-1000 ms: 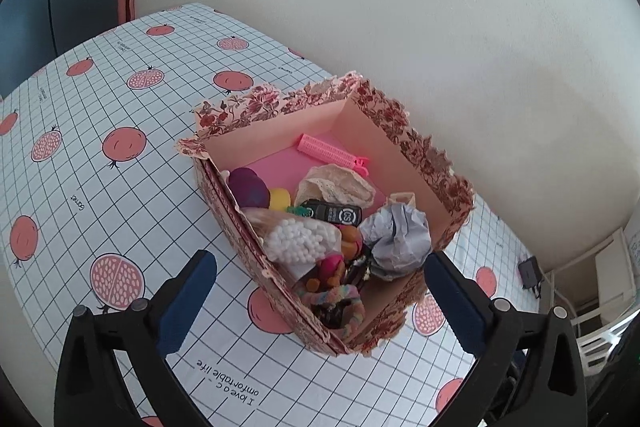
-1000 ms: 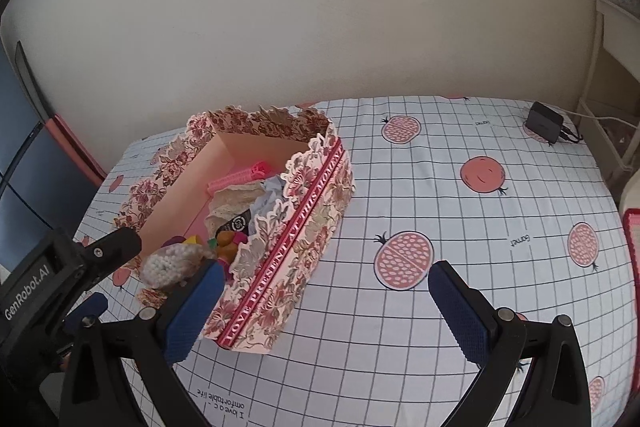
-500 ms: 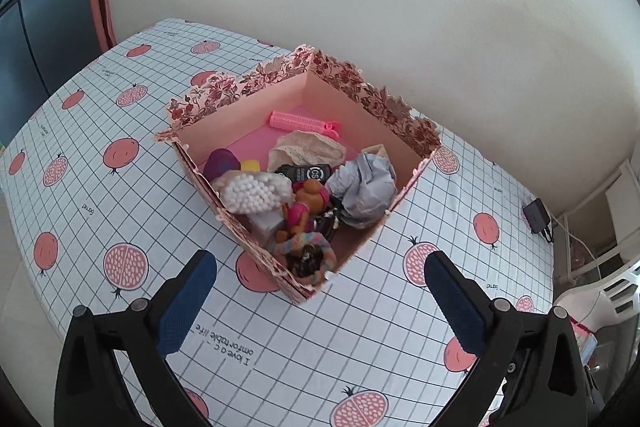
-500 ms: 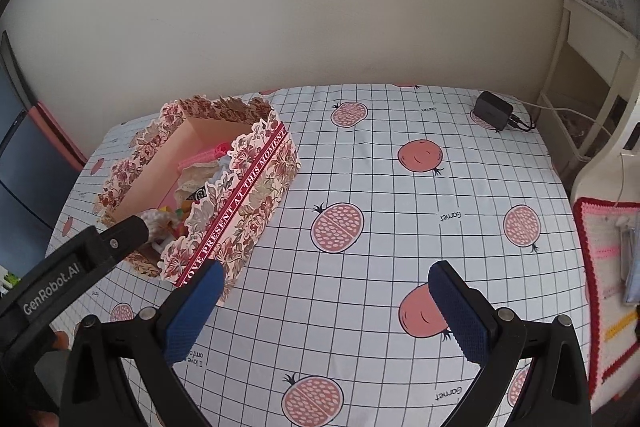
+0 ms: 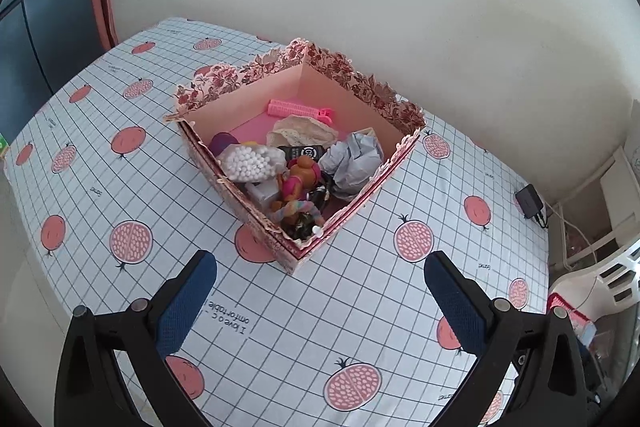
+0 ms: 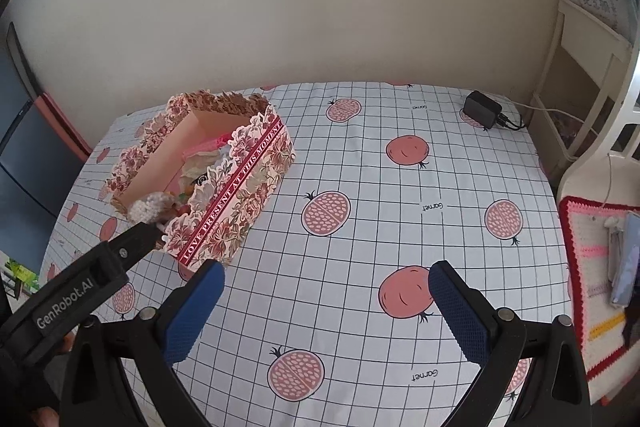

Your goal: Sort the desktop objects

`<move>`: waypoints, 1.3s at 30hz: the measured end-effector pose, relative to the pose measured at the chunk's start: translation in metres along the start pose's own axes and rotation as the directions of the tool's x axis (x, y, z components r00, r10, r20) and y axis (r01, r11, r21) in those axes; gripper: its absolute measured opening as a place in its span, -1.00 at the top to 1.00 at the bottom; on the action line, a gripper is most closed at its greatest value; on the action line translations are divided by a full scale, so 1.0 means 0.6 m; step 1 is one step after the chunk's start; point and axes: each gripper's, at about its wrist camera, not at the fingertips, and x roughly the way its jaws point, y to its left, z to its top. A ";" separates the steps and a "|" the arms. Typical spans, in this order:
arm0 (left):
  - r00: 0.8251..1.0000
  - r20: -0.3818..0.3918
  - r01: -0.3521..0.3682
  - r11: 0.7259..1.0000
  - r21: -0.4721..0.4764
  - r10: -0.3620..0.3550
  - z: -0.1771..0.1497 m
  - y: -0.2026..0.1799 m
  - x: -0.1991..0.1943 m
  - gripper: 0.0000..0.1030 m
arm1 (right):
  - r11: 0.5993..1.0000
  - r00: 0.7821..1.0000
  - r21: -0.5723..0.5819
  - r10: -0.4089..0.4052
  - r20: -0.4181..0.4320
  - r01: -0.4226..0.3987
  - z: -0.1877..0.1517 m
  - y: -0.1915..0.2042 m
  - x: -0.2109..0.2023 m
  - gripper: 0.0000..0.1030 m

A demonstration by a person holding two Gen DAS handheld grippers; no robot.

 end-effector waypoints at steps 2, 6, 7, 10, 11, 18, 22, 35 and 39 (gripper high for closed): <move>1.000 -0.001 -0.001 1.000 0.008 0.001 -0.003 0.005 -0.003 -1.00 | 1.000 1.000 -0.014 -0.015 -0.002 0.015 0.001 -0.001 -0.002 -1.00; 0.998 0.004 -0.055 0.998 0.041 0.055 -0.005 0.008 -0.005 -1.00 | 1.000 1.000 0.004 -0.017 -0.013 0.017 0.001 -0.009 -0.001 -1.00; 0.998 0.005 -0.071 0.996 0.053 0.070 -0.006 0.007 -0.004 -1.00 | 1.000 1.000 0.006 -0.017 -0.015 0.017 0.001 -0.011 -0.002 -1.00; 0.997 -0.005 -0.072 0.994 0.079 0.073 -0.007 0.003 -0.002 -1.00 | 1.000 1.000 0.002 -0.019 -0.020 0.019 0.003 -0.011 -0.002 -1.00; 0.997 -0.008 -0.070 0.994 0.085 0.071 -0.008 0.002 -0.002 -1.00 | 1.000 1.000 -0.001 -0.018 -0.022 0.018 0.003 -0.012 -0.002 -1.00; 0.994 -0.011 -0.107 0.983 0.147 0.110 -0.015 -0.016 -0.009 -1.00 | 1.000 0.999 -0.011 -0.024 -0.042 0.024 0.003 -0.012 -0.004 -1.00; 0.992 -0.026 -0.117 0.979 0.166 0.123 -0.018 -0.019 -0.008 -1.00 | 1.000 0.998 -0.008 -0.029 -0.053 0.028 0.002 -0.017 -0.004 -1.00; 0.991 -0.035 -0.125 0.982 0.140 0.131 -0.021 -0.018 -0.023 -1.00 | 1.000 0.999 -0.004 -0.011 -0.050 0.011 0.004 -0.018 -0.015 -1.00; 0.991 -0.043 -0.121 0.986 0.119 0.127 -0.022 -0.016 -0.025 -1.00 | 1.000 0.999 -0.003 -0.015 -0.043 0.015 0.004 -0.018 -0.020 -1.00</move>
